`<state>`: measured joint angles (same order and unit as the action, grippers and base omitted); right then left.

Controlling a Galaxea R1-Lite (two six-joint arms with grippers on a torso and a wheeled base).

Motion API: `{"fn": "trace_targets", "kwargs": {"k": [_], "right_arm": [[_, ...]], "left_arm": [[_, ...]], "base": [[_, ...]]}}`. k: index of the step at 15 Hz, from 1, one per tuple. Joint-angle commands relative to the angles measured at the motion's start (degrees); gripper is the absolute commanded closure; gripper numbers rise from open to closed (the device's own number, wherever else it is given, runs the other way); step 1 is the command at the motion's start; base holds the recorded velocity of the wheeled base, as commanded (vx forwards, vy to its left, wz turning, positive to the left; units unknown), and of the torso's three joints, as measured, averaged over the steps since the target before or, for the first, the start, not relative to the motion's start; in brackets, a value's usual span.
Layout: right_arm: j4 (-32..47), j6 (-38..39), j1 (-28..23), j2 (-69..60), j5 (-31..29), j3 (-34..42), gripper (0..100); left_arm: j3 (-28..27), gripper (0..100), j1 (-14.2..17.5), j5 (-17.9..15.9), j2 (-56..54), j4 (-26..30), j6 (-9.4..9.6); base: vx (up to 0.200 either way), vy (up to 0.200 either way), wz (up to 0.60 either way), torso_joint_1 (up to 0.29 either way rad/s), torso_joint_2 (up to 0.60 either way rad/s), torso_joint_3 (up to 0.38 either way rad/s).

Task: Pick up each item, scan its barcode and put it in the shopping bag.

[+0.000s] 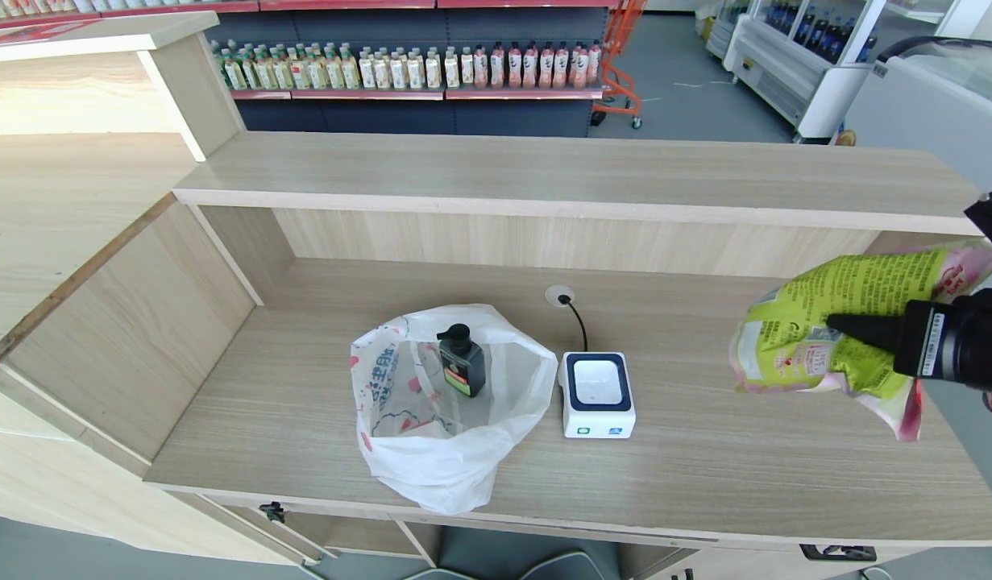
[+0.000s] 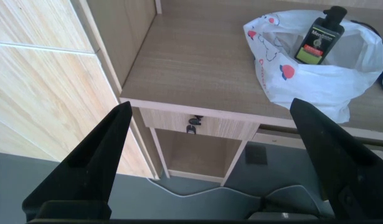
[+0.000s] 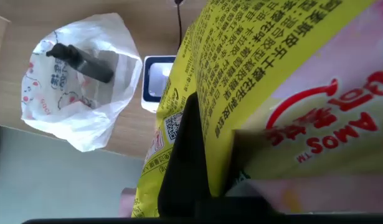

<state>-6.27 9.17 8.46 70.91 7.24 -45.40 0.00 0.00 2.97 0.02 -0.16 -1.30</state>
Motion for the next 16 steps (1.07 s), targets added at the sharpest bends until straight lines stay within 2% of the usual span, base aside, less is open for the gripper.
{"fn": "trace_targets", "kwargs": {"k": [1, 3, 12, 16], "right_arm": [[-0.2, 0.1, 3.5, -1.5, 0.0, -0.5, 100], [-0.1, 0.6, 5.0, -1.6, 0.0, -0.5, 100], [-0.1, 1.0, 4.9, -1.4, 0.1, 0.1, 100], [-0.1, 0.9, 4.9, -1.0, 0.1, -0.1, 100]], "left_arm": [[0.0, 0, 0.0, 0.1, 0.0, 0.0, -0.54], [0.0, 0, 0.0, 0.0, 0.0, 0.0, 0.16], [0.0, 0, 0.0, 0.0, 0.0, 0.1, 0.60], [0.0, 0, 0.0, 0.0, 0.0, 0.1, 0.51]], "base": [[0.000, 0.000, 0.00, 0.000, 0.00, 0.000], [0.000, 0.000, 0.00, 0.000, 0.00, 0.000], [0.000, 0.000, 0.00, 0.000, 0.00, 0.000], [0.000, 0.200, 0.00, -0.004, 0.00, 0.004]]}}
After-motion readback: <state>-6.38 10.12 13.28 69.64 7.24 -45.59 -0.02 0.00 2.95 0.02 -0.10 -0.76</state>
